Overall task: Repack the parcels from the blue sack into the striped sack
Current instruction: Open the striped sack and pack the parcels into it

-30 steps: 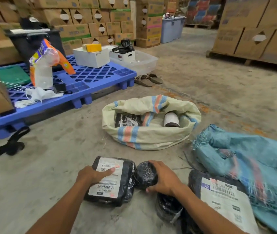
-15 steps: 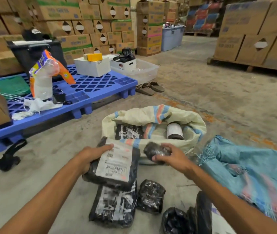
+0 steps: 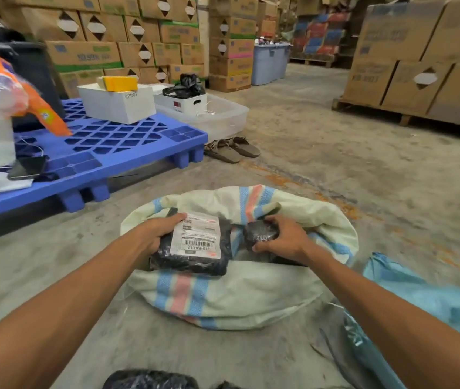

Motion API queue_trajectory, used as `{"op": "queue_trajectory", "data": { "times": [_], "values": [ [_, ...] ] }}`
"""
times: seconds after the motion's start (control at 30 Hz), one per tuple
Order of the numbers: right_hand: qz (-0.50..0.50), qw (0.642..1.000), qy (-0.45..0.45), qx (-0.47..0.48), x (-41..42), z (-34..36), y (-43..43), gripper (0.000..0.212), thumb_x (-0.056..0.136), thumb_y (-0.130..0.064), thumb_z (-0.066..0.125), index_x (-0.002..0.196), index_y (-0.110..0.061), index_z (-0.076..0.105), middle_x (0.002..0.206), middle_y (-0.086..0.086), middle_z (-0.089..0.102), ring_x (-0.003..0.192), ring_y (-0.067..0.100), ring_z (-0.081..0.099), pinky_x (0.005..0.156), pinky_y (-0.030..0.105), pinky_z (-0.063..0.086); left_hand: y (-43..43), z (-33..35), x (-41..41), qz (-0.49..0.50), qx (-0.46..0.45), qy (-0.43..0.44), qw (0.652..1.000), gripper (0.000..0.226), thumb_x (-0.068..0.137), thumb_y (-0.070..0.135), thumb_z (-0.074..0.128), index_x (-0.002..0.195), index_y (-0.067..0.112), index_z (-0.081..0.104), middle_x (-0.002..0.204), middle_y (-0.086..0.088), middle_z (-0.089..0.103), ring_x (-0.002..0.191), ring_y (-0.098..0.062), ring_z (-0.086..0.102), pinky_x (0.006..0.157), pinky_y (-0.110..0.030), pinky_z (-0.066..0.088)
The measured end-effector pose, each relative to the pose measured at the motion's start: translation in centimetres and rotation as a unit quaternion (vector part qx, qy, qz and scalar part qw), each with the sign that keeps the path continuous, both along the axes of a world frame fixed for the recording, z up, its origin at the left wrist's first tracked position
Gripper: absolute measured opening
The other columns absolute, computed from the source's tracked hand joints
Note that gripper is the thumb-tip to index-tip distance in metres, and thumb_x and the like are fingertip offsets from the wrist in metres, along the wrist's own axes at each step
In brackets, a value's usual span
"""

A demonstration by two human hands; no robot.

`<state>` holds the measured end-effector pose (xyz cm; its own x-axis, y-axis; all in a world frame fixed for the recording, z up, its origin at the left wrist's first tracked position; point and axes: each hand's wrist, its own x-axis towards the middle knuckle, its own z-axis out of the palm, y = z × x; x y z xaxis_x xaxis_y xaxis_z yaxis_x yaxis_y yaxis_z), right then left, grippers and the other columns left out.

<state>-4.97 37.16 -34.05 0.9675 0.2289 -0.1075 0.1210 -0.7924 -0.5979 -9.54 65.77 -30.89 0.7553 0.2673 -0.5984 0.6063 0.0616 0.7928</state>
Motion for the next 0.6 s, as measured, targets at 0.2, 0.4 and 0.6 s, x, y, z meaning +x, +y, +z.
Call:
{"op": "queue_trajectory", "data": {
  "times": [0.2, 0.4, 0.6],
  "values": [
    [0.055, 0.984, -0.085, -0.147, 1.6, -4.1, 2.3, 0.096, 0.069, -0.066, 0.073, 0.147, -0.026, 0.035, 0.140, 0.006, 0.050, 0.125, 0.028, 0.050, 0.104, 0.040, 0.039, 2.2, -4.5, 3.2, 0.072, 0.109, -0.041, 0.991, 0.055, 0.082, 0.047, 0.074, 0.113, 0.003, 0.062, 0.096, -0.016, 0.074, 0.070, -0.027, 0.073, 0.058, -0.035, 0.060],
    [0.090, 0.915, -0.154, -0.362, 0.3, -7.9, 1.1, 0.094, 0.085, -0.075, 0.043, 0.158, -0.023, 0.015, 0.157, 0.013, 0.030, 0.144, 0.034, 0.026, 0.120, 0.052, 0.007, 2.4, -7.4, 3.1, 0.017, 0.435, 0.003, 0.900, 0.074, 0.091, 0.064, 0.048, 0.118, -0.003, 0.062, 0.123, -0.023, 0.063, 0.113, -0.040, 0.059, 0.093, -0.041, 0.045],
    [0.108, 0.956, -0.073, -0.261, -1.0, -5.1, 0.8, 0.095, 0.088, -0.072, 0.047, 0.160, -0.020, 0.011, 0.160, 0.015, 0.022, 0.148, 0.034, 0.019, 0.122, 0.047, 0.012, 0.2, -5.8, 0.3, -0.029, 0.547, -0.021, 0.836, 0.061, 0.093, 0.051, 0.054, 0.128, 0.002, 0.051, 0.133, -0.022, 0.050, 0.120, -0.038, 0.052, 0.097, -0.046, 0.045]
  ]
}}
